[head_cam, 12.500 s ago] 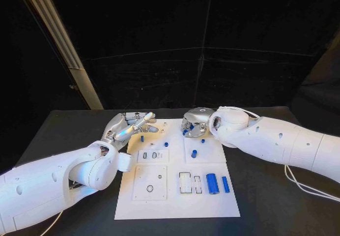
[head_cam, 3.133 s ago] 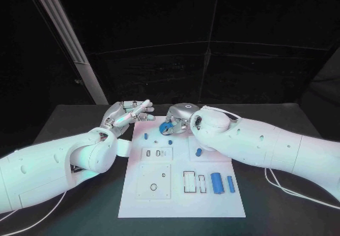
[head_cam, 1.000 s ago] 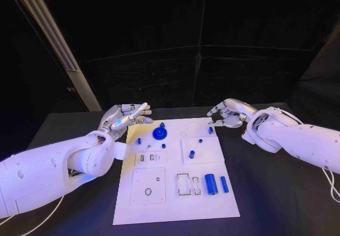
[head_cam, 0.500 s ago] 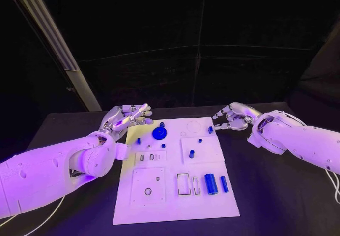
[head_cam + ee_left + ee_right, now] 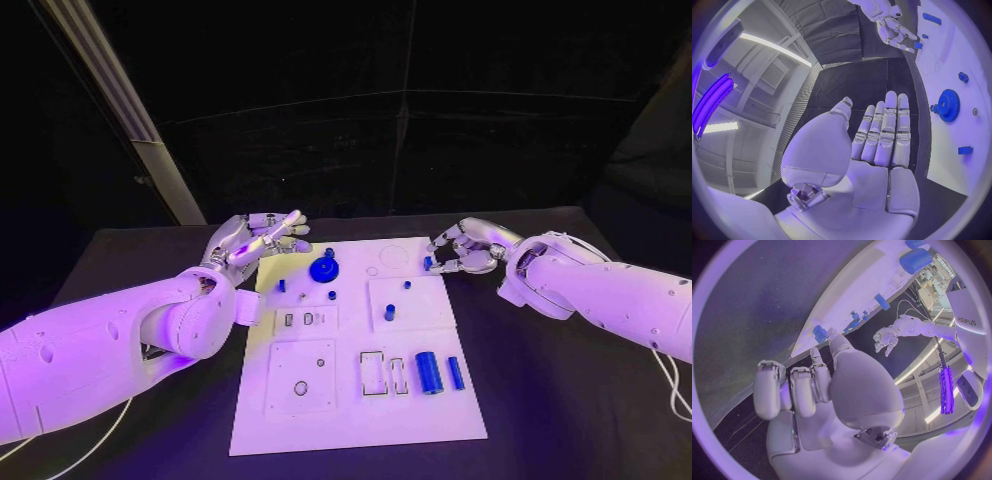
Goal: Assemble the parts on the task board
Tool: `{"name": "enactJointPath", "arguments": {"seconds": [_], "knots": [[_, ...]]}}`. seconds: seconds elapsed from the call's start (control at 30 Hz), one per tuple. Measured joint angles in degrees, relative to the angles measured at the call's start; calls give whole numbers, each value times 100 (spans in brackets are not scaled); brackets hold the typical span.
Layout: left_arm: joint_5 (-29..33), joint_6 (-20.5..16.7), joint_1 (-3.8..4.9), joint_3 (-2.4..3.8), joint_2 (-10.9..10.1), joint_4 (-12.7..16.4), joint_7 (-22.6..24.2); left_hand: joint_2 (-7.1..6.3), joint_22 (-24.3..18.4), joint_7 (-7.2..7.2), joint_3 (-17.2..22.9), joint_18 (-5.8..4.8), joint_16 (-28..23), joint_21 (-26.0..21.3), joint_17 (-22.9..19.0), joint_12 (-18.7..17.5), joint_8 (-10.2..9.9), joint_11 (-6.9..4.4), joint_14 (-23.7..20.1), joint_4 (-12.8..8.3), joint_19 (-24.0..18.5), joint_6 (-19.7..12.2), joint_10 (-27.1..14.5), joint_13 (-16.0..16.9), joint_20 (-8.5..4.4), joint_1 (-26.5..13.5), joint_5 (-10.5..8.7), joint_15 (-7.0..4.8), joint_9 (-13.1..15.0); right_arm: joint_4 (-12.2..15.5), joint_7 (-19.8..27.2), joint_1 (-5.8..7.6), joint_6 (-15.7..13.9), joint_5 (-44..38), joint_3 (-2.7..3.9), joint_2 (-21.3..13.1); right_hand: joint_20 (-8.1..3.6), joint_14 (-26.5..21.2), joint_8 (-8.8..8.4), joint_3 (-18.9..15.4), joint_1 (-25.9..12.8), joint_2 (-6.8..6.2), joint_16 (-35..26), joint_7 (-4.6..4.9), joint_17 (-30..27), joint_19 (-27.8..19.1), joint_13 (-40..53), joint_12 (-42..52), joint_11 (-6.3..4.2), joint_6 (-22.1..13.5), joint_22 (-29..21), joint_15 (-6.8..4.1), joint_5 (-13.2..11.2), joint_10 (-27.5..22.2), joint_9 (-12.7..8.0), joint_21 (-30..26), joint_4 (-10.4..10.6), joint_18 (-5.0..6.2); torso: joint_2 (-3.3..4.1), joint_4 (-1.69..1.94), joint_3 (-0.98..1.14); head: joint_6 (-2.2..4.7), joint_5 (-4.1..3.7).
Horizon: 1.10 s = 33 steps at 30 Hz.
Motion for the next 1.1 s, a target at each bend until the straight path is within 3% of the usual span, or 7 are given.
{"name": "enactJointPath", "arguments": {"seconds": [0.23, 0.63, 0.97, 1.1], "knots": [[0, 4, -1, 0, 1, -2, -2, 0, 0, 0, 0, 0, 0, 0, 0, 0, 0, 0, 0, 0, 0, 0, 0, 0, 0, 0, 0, 0, 0, -75, 15, -12, 9, -18, 1, 65, 0, 0, 0, 16, 28, 28, 0, 0, 0, 0, 0, 0, 0, 0, 5, 0, 0, 0, 10, 0, -16, 0, 0, 4, -1, -3, -4], [1, 11, -2, 0, 3, -5, -7, 0, 0, 0, 0, 0, 0, 0, -1, 0, 0, 0, 0, 0, 0, 0, 0, 0, 0, 0, 0, 0, 0, -197, 39, -54, 49, -35, 2, 199, 0, 0, 67, 184, 200, 267, 0, -54, 0, 0, 3, 31, 0, 258, 35, 0, -180, 0, 39, 0, -183, 0, -2, 4, 0, -3, -15], [1, 16, -2, 0, -2, -3, -11, 0, -10, 0, -17, 0, -29, 0, 9, -23, 0, 0, 0, -17, 0, 0, 0, 0, 0, 0, 0, 0, 0, -242, 48, -65, 102, -53, 2, 232, 0, 0, 88, 240, 209, 289, 0, -74, 0, 0, 5, 69, 0, 365, 60, 0, -200, 0, 43, 0, -239, 0, -3, 4, 3, -14, -9], [1, 17, -2, 0, -3, -2, -12, 0, -10, 0, -17, 0, -29, 0, 9, -23, 0, 0, 0, -17, 0, 0, 0, 0, 0, 0, 0, 0, 0, -250, 50, -66, 113, -59, 2, 238, 0, -22, 118, 317, 220, 367, 0, -100, 0, 0, 16, 79, -23, 480, 60, -21, -200, 19, 51, 0, -268, 0, -3, 3, 3, -18, -8]]}}
